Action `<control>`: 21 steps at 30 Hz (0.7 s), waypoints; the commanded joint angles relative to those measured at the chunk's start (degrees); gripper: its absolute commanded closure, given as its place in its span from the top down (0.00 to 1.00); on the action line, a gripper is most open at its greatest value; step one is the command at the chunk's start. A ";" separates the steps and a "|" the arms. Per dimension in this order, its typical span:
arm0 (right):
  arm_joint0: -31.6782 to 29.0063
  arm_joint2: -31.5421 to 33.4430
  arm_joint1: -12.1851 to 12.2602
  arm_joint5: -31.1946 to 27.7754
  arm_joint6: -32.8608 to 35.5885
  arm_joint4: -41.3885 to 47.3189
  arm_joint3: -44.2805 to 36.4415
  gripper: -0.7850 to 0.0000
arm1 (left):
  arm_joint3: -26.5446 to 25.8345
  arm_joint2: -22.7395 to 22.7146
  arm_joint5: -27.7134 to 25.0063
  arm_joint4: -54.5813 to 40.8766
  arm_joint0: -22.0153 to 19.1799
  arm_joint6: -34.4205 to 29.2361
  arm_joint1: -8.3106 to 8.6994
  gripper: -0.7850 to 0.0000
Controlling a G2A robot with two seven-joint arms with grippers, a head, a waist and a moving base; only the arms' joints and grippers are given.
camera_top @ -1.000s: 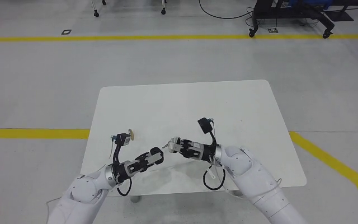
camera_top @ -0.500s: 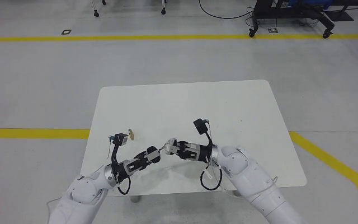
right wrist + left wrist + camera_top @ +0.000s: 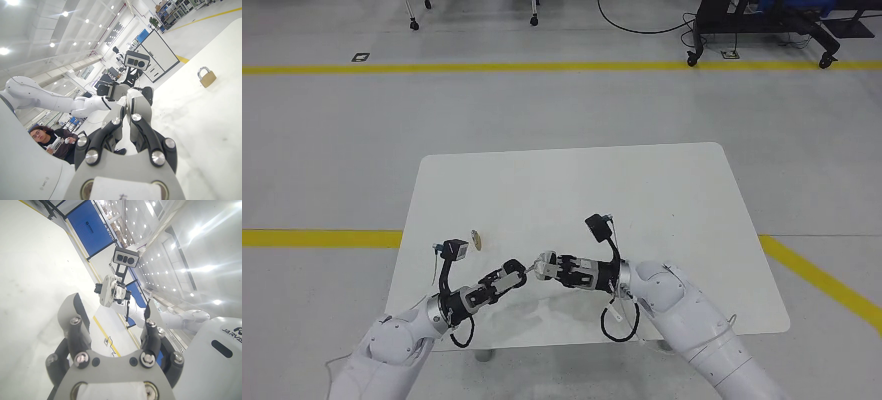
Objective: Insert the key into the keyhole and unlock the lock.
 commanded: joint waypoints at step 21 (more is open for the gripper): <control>0.11 -0.64 -0.56 1.82 0.16 -1.01 0.20 0.00 | -0.94 0.84 -0.80 5.53 0.33 4.33 -0.10 0.00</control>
